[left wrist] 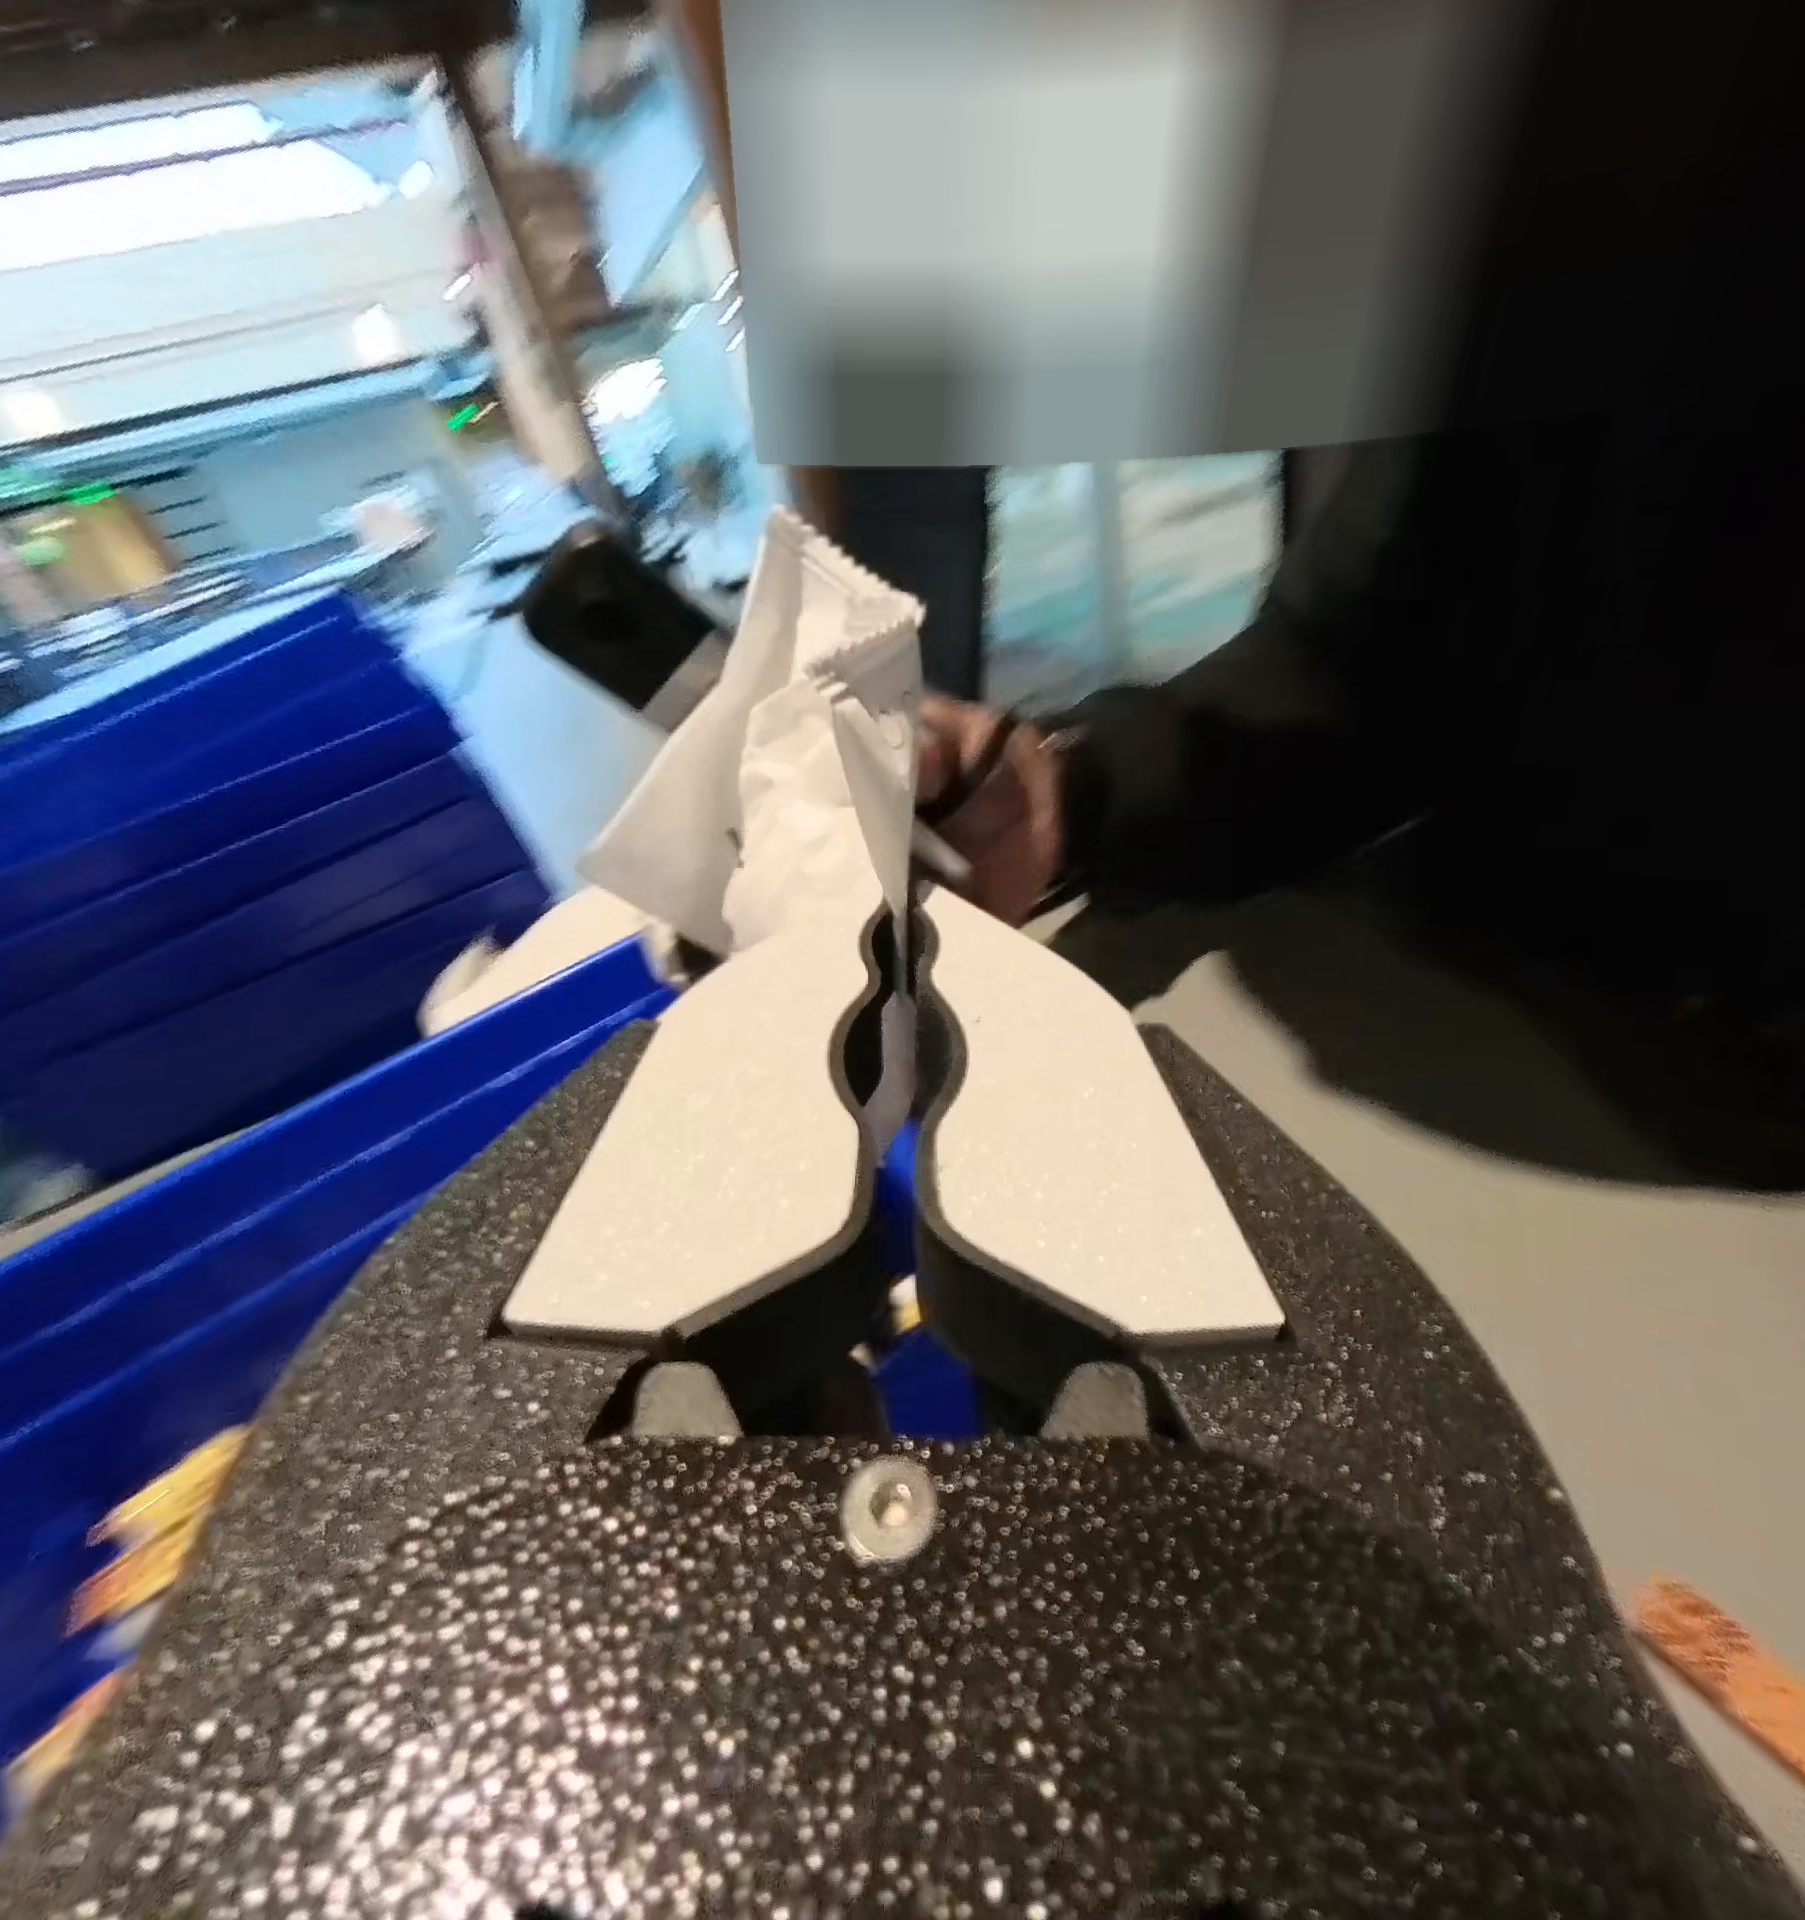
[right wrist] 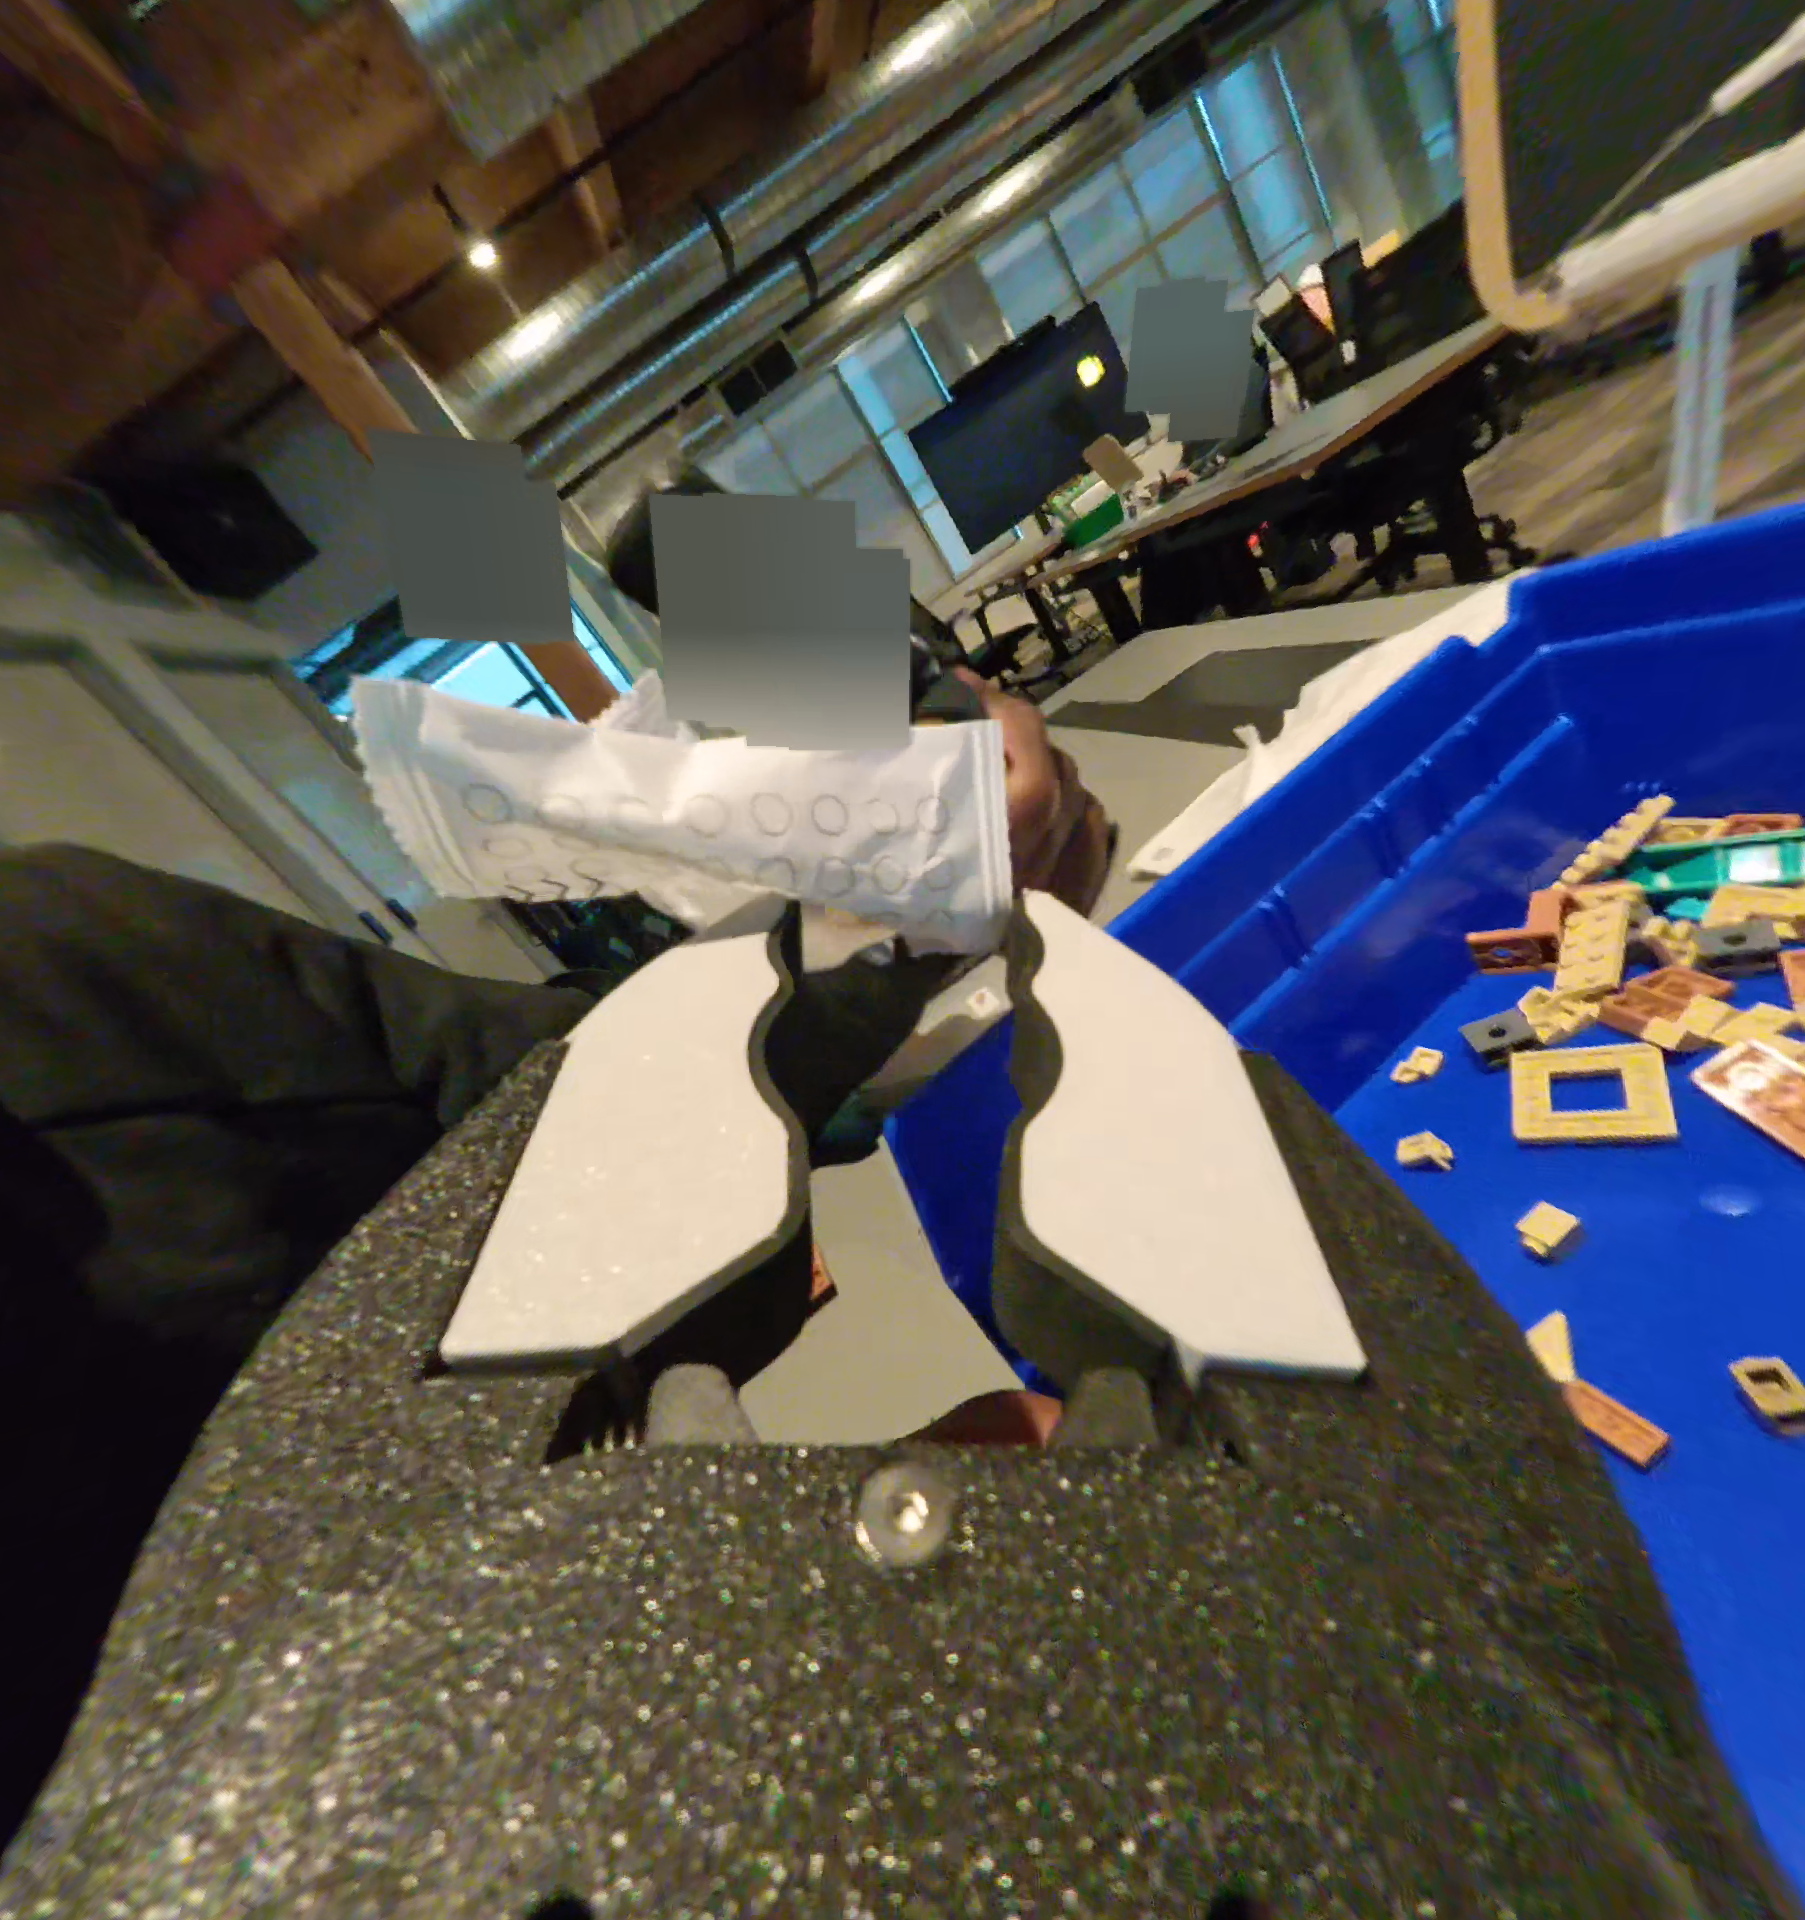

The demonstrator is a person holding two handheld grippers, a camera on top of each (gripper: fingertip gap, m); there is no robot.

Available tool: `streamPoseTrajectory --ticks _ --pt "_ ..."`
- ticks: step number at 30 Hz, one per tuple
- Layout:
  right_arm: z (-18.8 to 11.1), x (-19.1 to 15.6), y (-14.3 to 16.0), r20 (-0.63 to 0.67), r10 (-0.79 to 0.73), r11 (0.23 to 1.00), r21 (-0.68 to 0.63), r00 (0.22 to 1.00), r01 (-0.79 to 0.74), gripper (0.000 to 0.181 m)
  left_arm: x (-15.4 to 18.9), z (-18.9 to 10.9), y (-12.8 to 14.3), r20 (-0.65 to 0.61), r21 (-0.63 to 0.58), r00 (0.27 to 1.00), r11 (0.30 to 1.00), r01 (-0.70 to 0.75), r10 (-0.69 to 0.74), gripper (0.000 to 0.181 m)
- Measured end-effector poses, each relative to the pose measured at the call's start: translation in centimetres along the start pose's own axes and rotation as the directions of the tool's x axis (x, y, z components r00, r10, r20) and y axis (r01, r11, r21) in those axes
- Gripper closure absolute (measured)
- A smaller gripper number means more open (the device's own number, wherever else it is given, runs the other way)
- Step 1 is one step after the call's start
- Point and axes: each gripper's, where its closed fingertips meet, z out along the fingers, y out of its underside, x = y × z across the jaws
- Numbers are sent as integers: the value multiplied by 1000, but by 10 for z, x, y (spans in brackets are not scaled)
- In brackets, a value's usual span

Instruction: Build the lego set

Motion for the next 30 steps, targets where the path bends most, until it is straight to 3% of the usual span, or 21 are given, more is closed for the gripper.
streamPoseTrajectory --ticks 5,9,14,19,21,22,23,24,25,26,27,28,30 --pt "-14 20 13 -161 -78 982 -185 984 47 142 -20 -1 11 109 -227 991 973 -46 72 181" --pt "-33 35 31 -288 -223 908 -410 931 91 140 -32 -3 20 136 -397 988 918 -10 69 181" --pt "-61 44 33 -394 -396 811 -574 829 114 136 -38 -1 37 138 -608 990 790 83 2 181" --pt "-86 36 14 -450 -477 796 -585 755 155 137 -31 9 55 46 -795 999 606 35 2 181" --pt "-88 34 8 -460 -475 810 -561 751 169 138 -20 19 58 14 -802 996 595 61 -83 181" --pt "-88 34 7 -459 -476 812 -556 750 175 138 -15 19 65 -9 -829 994 557 51 -105 181" --pt "-88 33 7 -458 -480 811 -556 749 180 138 -22 14 69 -14 -859 999 512 9 -42 181" --pt "-88 34 6 -458 -483 811 -556 747 183 138 -29 16 62 6 -846 1000 534 17 -23 181" --pt "-88 33 6 -457 -485 810 -555 745 187 138 -27 24 53 29 -803 995 590 81 -96 181" --pt "-87 33 5 -455 -487 811 -552 746 193 138 -20 26 58 29 -812 988 573 112 -152 181" --pt "-86 32 5 -452 -485 813 -547 748 197 139 -23 17 74 29 -876 995 476 73 -99 181" --pt "-85 31 5 -449 -483 815 -544 751 199 139 -29 10 81 31 -904 999 426 42 -34 181" --pt "-83 30 4 -444 -486 817 -537 753 210 140 -26 21 64 68 -833 990 540 123 -121 180"
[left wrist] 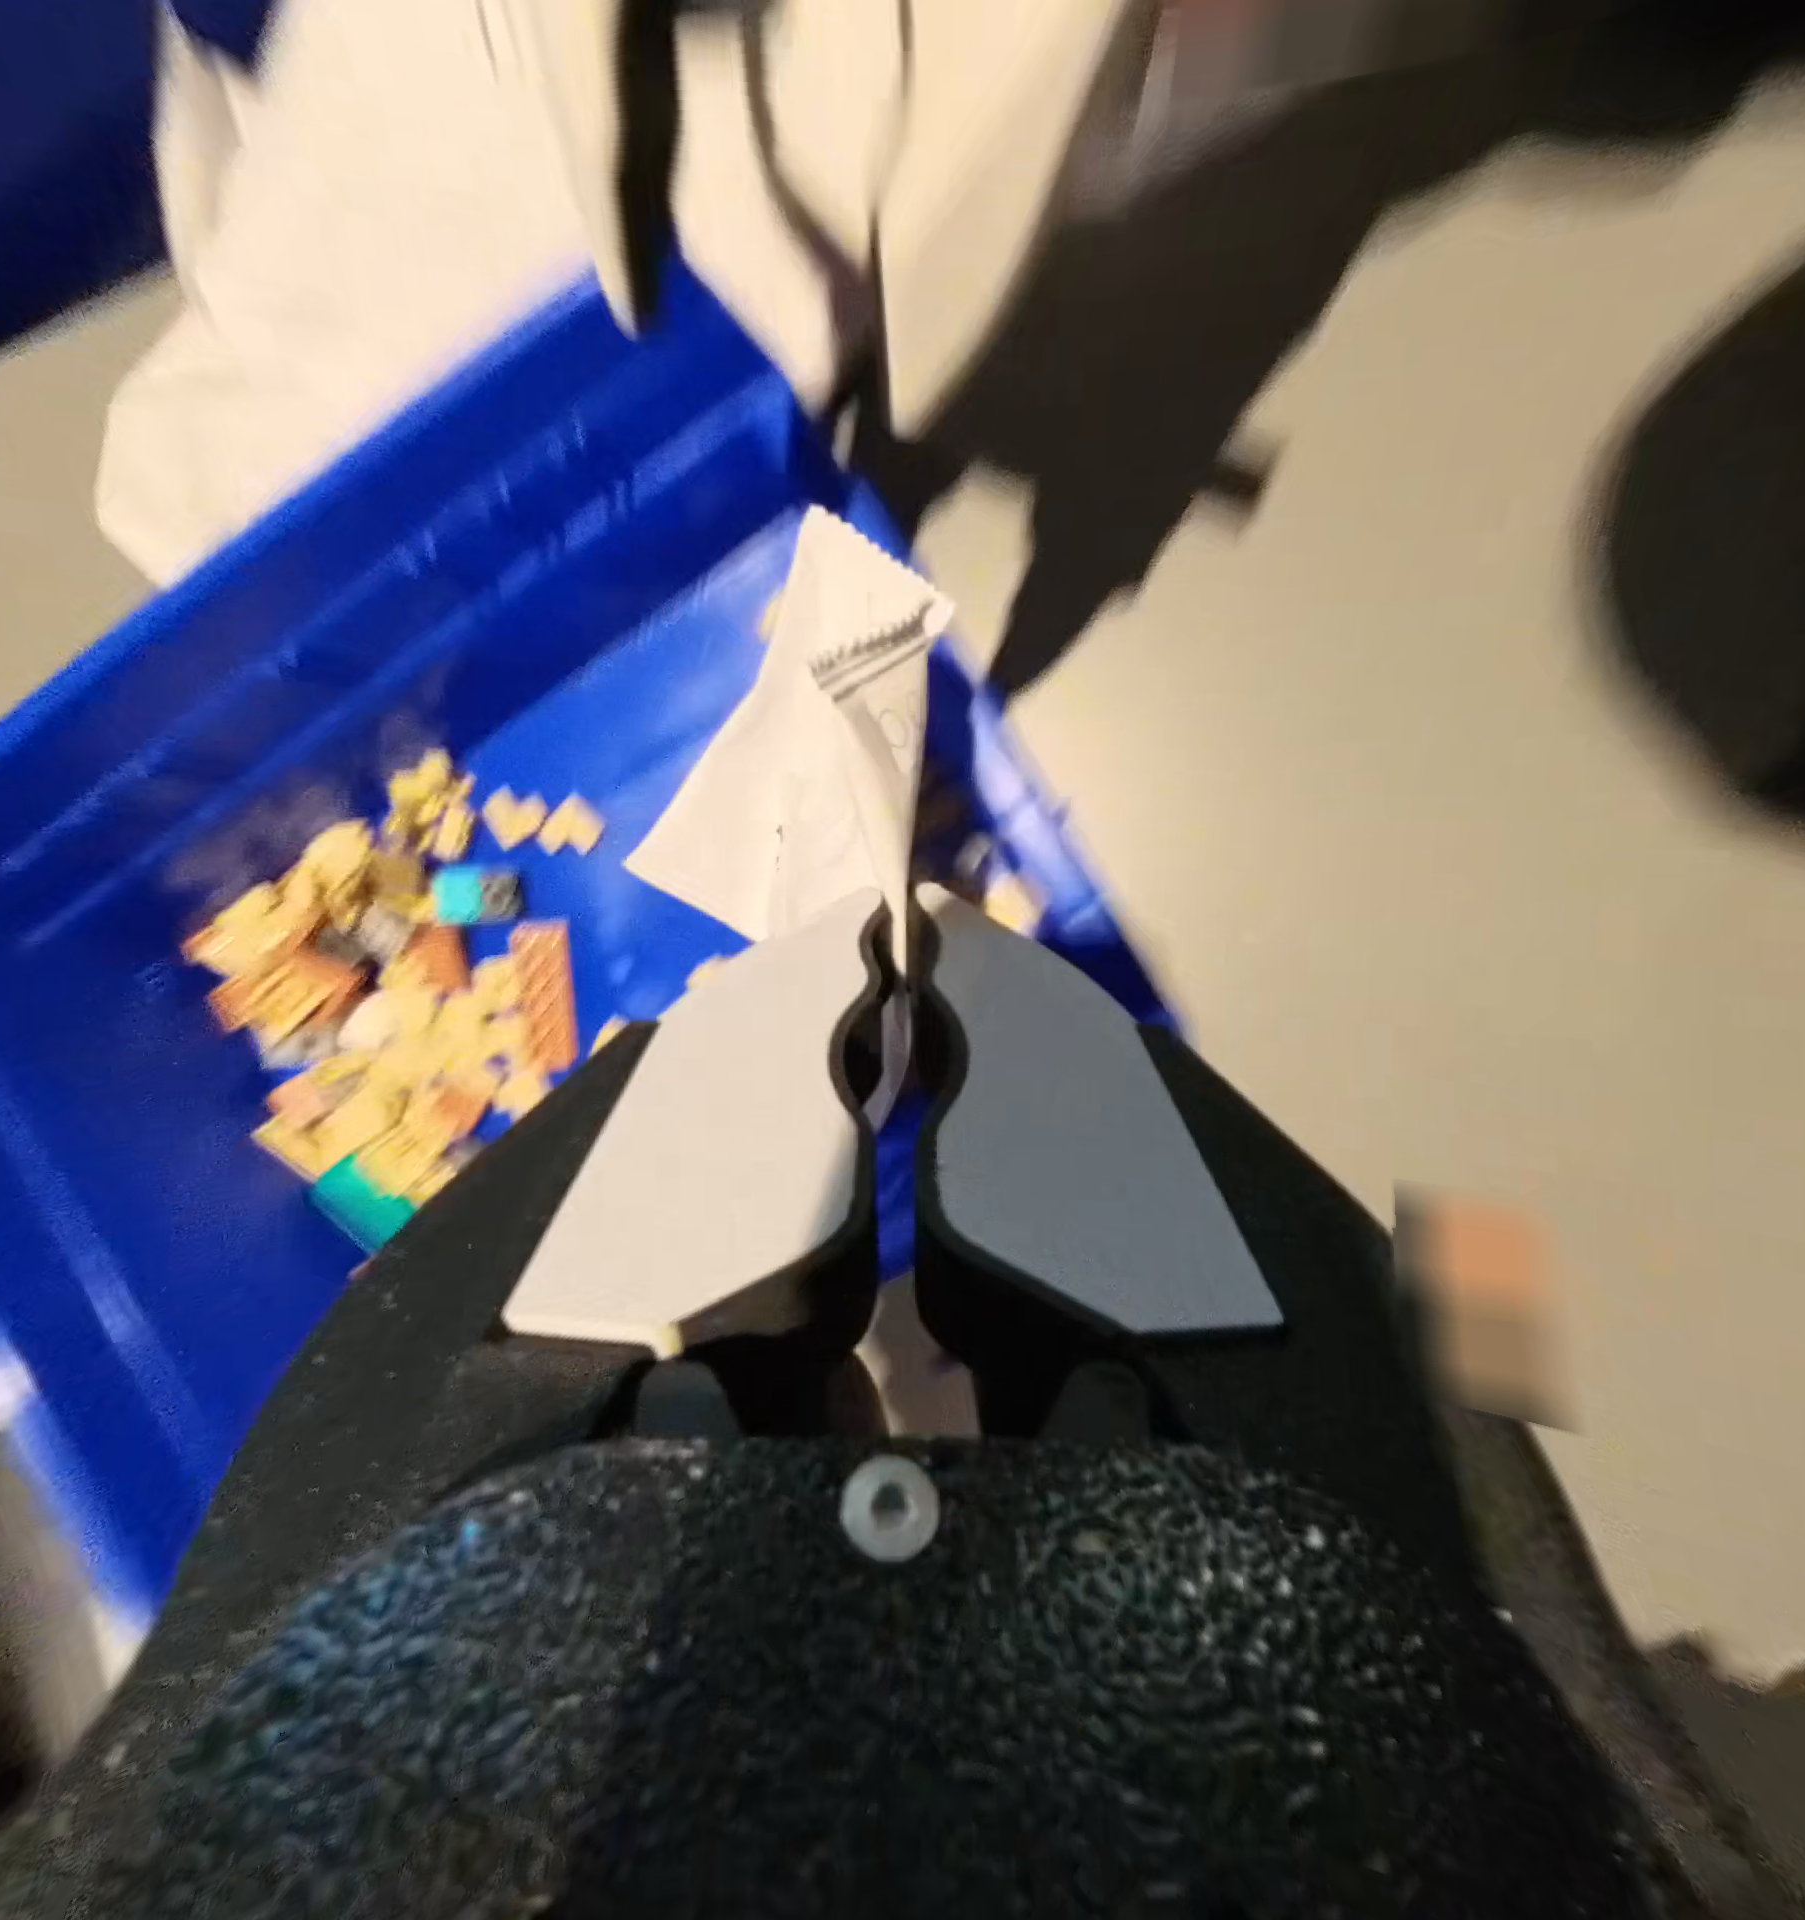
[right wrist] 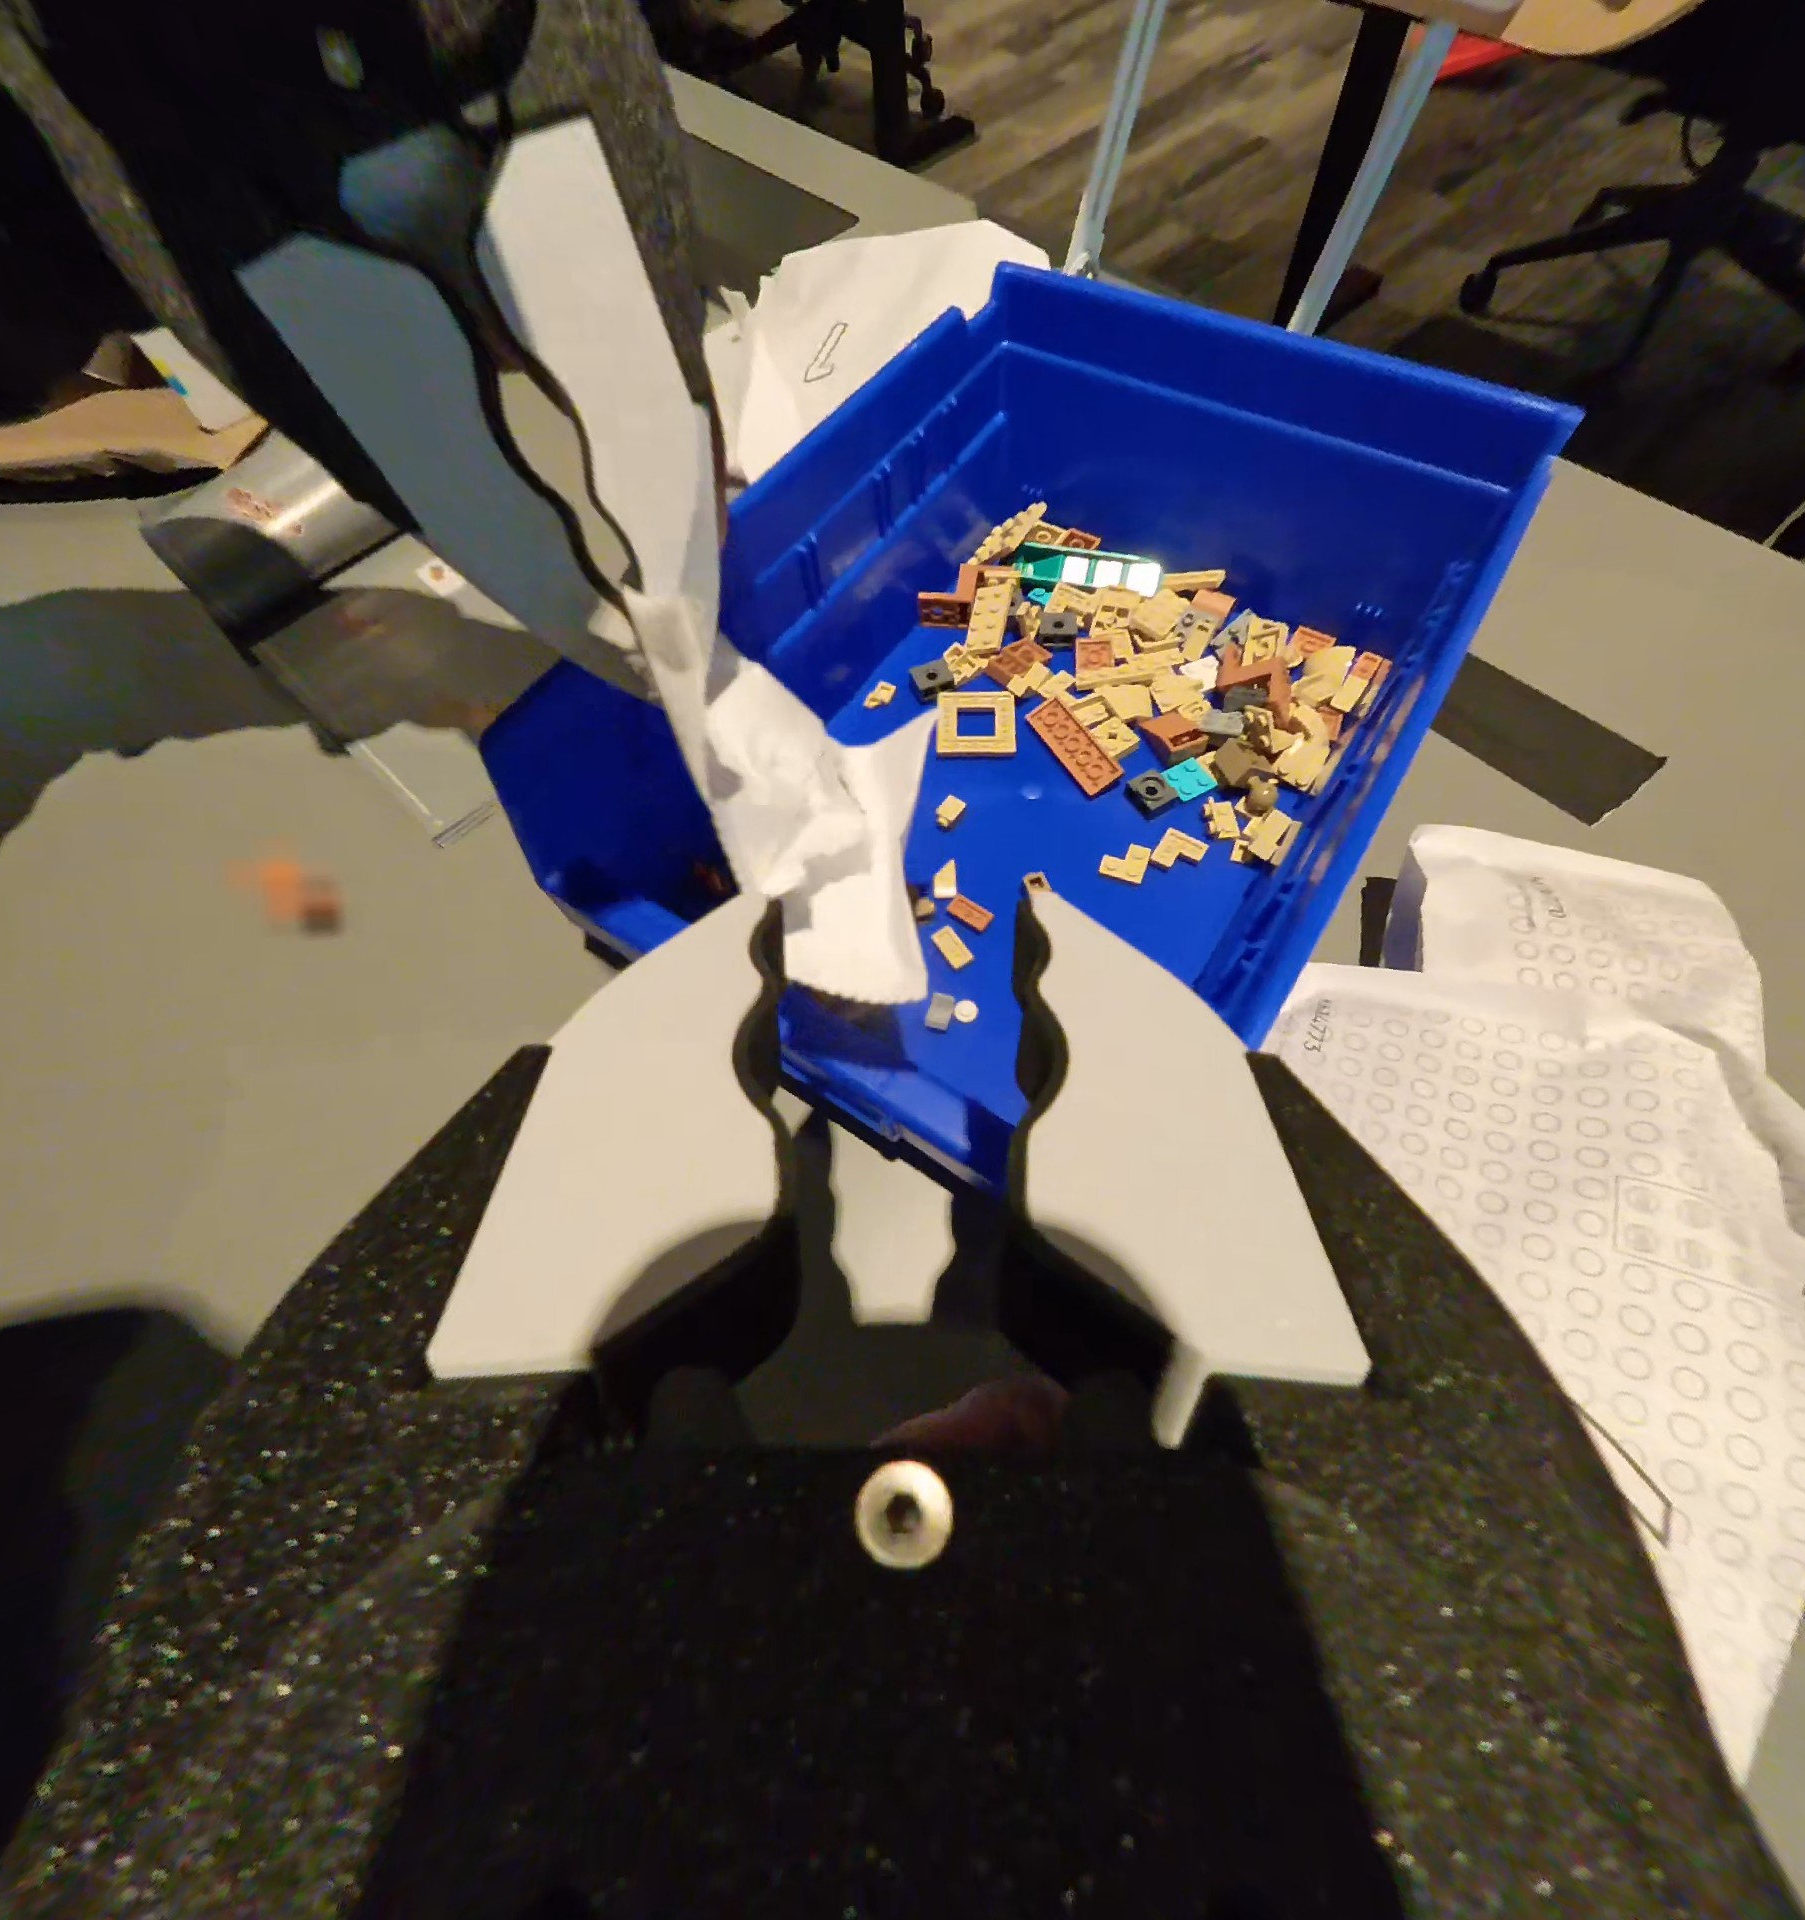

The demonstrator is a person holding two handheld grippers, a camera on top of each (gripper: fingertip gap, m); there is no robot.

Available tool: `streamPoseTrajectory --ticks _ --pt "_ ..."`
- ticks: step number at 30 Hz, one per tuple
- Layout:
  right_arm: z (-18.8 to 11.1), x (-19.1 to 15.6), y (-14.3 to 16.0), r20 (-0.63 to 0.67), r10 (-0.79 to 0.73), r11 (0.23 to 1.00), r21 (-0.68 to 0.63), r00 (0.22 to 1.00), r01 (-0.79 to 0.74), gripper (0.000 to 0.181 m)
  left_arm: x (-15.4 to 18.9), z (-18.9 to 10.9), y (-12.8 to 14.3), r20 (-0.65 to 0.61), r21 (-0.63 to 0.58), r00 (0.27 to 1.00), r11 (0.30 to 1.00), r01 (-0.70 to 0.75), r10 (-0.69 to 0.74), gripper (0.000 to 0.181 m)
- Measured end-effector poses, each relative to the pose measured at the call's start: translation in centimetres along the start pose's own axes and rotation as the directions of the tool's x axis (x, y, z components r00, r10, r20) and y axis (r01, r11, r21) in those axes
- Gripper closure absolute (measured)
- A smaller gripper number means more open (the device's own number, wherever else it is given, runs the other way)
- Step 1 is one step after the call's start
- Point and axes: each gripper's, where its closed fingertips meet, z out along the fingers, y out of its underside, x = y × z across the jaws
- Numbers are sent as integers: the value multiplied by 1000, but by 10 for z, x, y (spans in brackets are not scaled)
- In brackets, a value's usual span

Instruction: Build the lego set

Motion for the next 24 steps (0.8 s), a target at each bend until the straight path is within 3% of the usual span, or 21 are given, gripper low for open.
streamPoseTrajectory --ticks 3,7,11,15,19,24 --pt "1 -2 -3 2 -15 1000 17 1000 15 140 -15 -5 7 91 -5 996 1000 25 -25 181" --pt "2 -5 -13 -5 -83 994 74 997 83 141 -32 -18 4 135 177 964 963 205 -231 181" --pt "9 -8 -18 -24 -151 982 108 988 152 142 -39 -40 10 65 437 902 825 359 -427 181" --pt "20 -8 -14 -19 -169 981 91 985 170 141 -45 -63 26 -37 626 812 620 473 -583 181" --pt "33 -4 -4 -19 -172 984 43 985 172 141 -47 -65 50 -45 640 763 568 518 -645 181" --pt "44 -5 2 -18 -178 984 24 984 179 142 -45 -70 55 -69 663 762 541 517 -644 181"
